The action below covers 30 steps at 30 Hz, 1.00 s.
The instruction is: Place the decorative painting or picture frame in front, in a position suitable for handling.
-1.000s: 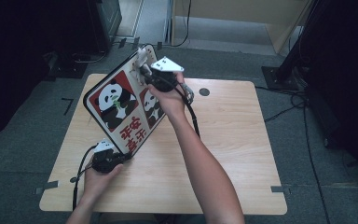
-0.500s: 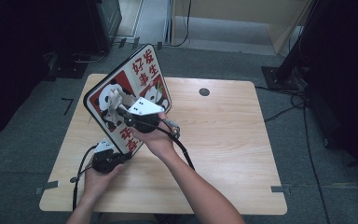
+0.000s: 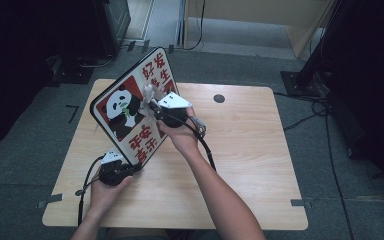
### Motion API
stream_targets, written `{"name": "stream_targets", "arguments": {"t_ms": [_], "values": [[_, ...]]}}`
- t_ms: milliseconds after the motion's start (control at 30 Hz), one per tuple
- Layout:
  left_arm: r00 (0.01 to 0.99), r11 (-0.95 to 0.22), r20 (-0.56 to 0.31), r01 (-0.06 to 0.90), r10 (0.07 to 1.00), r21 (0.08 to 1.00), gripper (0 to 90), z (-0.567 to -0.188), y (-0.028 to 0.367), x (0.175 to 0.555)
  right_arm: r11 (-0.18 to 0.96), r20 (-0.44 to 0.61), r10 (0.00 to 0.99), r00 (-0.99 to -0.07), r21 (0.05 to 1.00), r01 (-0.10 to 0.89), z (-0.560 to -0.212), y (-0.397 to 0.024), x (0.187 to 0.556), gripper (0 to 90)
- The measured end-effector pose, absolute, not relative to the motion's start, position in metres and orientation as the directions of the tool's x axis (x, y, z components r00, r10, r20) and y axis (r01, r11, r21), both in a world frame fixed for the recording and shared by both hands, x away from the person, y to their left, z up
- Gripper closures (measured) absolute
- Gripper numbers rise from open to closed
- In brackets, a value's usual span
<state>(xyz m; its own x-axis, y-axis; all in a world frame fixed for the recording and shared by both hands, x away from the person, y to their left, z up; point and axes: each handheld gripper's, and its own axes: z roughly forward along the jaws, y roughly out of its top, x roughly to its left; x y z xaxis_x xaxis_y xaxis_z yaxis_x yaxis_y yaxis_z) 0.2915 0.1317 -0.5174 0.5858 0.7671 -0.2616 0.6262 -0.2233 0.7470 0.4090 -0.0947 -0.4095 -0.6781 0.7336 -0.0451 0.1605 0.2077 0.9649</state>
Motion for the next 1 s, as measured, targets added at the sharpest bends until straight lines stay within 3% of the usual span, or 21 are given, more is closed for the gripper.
{"name": "stream_targets", "arguments": {"t_ms": [233,600,700,1000], "values": [[0.584,-0.220,-0.267,0.629,0.767,0.745,79.6,-0.517,0.132,0.292,0.139,0.052,0.706,-0.706,0.968,0.210,-0.418,-0.086,0.392,80.6],[0.582,-0.219,-0.264,0.628,0.769,0.747,79.6,-0.517,0.132,0.292,0.185,0.026,0.558,-0.829,0.970,0.155,-0.414,-0.044,0.327,80.0],[0.582,-0.218,-0.265,0.628,0.769,0.747,79.6,-0.518,0.131,0.291,0.182,0.021,0.555,-0.832,0.972,0.146,-0.415,-0.047,0.331,80.5],[0.583,-0.218,-0.265,0.627,0.768,0.748,79.6,-0.518,0.131,0.291,0.151,0.054,0.690,-0.722,0.965,0.217,-0.434,-0.080,0.372,81.3]]}}
